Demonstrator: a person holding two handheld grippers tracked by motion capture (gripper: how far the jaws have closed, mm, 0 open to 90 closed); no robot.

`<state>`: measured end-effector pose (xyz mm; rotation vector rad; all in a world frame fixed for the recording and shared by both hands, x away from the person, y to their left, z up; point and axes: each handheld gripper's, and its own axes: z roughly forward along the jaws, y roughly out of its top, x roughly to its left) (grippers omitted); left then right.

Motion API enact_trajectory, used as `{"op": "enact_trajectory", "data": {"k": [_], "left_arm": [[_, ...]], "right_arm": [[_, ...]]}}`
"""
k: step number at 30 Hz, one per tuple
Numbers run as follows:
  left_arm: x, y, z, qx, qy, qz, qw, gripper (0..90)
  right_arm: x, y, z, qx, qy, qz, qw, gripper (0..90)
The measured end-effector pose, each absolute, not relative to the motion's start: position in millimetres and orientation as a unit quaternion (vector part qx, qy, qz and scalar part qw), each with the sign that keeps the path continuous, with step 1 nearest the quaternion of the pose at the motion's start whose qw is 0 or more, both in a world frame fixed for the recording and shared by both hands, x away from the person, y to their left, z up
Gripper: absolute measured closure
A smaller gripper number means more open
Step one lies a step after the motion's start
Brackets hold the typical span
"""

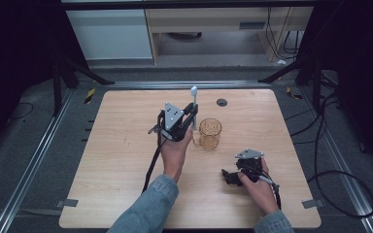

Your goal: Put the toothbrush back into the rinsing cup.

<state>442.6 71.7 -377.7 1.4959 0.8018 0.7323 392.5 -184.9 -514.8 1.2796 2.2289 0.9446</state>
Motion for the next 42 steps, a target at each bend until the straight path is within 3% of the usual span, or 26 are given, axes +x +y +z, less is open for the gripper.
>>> {"op": "enact_trajectory", "data": {"k": [42], "left_arm": [[459.3,70.4,-417.5,0.646,0.355,0.315,0.597,78.7]], "right_arm": [[391.7,-185.4,-514.2,0.449,0.803,0.344,0.188,0.4]]}}
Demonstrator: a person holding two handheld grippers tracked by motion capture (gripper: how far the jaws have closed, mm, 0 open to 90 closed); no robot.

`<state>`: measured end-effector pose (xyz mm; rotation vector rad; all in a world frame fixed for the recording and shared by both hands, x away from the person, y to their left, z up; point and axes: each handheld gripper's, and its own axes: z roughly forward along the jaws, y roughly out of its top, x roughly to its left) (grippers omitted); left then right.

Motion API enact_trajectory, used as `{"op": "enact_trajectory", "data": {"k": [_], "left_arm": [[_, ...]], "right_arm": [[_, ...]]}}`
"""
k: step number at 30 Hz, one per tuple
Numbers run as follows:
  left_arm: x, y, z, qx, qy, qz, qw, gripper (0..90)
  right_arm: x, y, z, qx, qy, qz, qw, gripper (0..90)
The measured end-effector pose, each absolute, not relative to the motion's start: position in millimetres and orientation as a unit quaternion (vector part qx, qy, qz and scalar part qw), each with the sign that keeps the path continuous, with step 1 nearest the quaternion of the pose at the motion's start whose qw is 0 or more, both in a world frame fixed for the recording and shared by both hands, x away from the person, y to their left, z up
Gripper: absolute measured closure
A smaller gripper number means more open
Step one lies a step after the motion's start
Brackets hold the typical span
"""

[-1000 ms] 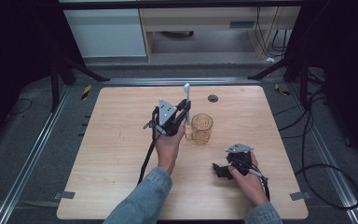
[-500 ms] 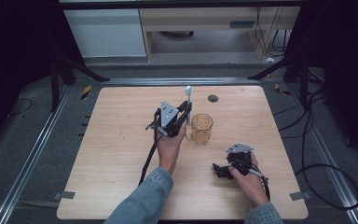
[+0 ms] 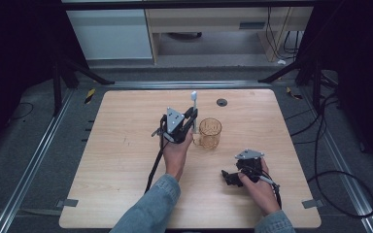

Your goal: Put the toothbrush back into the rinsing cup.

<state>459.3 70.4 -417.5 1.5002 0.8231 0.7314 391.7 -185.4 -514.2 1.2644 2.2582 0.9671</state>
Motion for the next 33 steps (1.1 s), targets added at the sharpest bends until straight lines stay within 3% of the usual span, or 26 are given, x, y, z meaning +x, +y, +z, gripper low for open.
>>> {"op": "enact_trajectory", "data": {"k": [33], "left_arm": [[450.5,70.0,-445.2,0.682,0.369,0.303,0.554,78.6]], "right_arm": [[392.3,-185.9,-514.9,0.445,0.805,0.342,0.194,0.3]]}}
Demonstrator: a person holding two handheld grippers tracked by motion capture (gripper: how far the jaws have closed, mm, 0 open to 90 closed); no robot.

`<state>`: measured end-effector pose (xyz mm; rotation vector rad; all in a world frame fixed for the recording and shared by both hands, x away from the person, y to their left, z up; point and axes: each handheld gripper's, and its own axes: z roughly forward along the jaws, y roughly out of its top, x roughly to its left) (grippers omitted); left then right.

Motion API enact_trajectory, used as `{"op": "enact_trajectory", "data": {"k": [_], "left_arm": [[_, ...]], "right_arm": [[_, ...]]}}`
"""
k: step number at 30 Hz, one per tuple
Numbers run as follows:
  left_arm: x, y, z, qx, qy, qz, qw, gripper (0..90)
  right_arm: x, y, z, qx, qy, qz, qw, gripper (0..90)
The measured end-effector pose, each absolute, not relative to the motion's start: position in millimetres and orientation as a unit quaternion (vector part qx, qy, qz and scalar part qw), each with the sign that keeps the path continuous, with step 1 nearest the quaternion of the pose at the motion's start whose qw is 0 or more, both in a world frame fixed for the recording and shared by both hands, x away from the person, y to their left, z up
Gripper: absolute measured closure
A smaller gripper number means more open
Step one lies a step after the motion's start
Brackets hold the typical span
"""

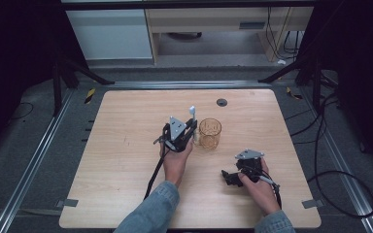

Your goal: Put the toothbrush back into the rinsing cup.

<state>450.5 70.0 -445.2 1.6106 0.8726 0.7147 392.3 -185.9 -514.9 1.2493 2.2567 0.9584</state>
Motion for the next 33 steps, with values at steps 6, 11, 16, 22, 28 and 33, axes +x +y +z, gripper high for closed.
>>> {"op": "enact_trajectory", "data": {"k": [6,11,16,22,28,33], "left_arm": [[450.6,69.0,-446.7,0.684,0.373,0.303,0.549,78.6],[450.6,68.2,-448.9,0.691,0.373,0.305,0.54,78.6],[450.8,66.9,-450.2,0.694,0.372,0.304,0.537,78.6],[451.3,66.9,-451.4,0.695,0.375,0.301,0.534,78.6],[451.6,66.8,-452.1,0.696,0.376,0.299,0.533,78.6],[451.7,66.2,-452.8,0.698,0.376,0.3,0.531,78.6]], "right_arm": [[392.3,-185.9,-514.9,0.445,0.805,0.342,0.194,0.4],[392.3,-185.9,-514.9,0.445,0.805,0.342,0.194,0.4],[392.3,-185.9,-514.9,0.445,0.805,0.342,0.193,0.3],[392.3,-185.9,-514.9,0.445,0.805,0.342,0.194,0.4],[392.3,-185.9,-514.9,0.445,0.805,0.342,0.194,0.3],[392.3,-185.9,-514.9,0.445,0.805,0.342,0.193,0.3]]}}
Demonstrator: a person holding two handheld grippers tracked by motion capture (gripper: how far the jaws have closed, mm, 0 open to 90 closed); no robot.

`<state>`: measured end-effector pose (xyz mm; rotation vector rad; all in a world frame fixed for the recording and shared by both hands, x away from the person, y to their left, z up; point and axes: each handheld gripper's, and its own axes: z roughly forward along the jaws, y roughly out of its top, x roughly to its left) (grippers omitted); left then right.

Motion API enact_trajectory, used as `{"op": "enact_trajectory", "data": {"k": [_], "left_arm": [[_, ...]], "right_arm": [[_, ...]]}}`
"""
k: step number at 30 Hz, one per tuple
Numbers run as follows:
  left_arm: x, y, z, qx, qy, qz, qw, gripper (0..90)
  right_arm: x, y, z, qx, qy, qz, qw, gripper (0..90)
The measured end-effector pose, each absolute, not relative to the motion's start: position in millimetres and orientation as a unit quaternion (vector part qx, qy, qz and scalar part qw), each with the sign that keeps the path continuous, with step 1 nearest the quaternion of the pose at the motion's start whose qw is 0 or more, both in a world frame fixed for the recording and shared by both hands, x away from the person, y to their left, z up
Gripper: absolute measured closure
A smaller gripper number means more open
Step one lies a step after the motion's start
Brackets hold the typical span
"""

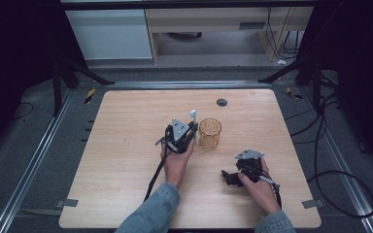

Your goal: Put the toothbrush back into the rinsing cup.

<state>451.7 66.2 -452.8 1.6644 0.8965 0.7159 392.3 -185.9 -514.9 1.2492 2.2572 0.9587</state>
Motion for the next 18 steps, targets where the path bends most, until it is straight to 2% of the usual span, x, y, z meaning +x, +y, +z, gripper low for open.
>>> {"op": "enact_trajectory", "data": {"k": [18], "left_arm": [[451.3,64.4,-455.1,0.704,0.374,0.297,0.525,78.6]], "right_arm": [[392.3,-185.9,-514.9,0.445,0.805,0.342,0.194,0.4]]}}
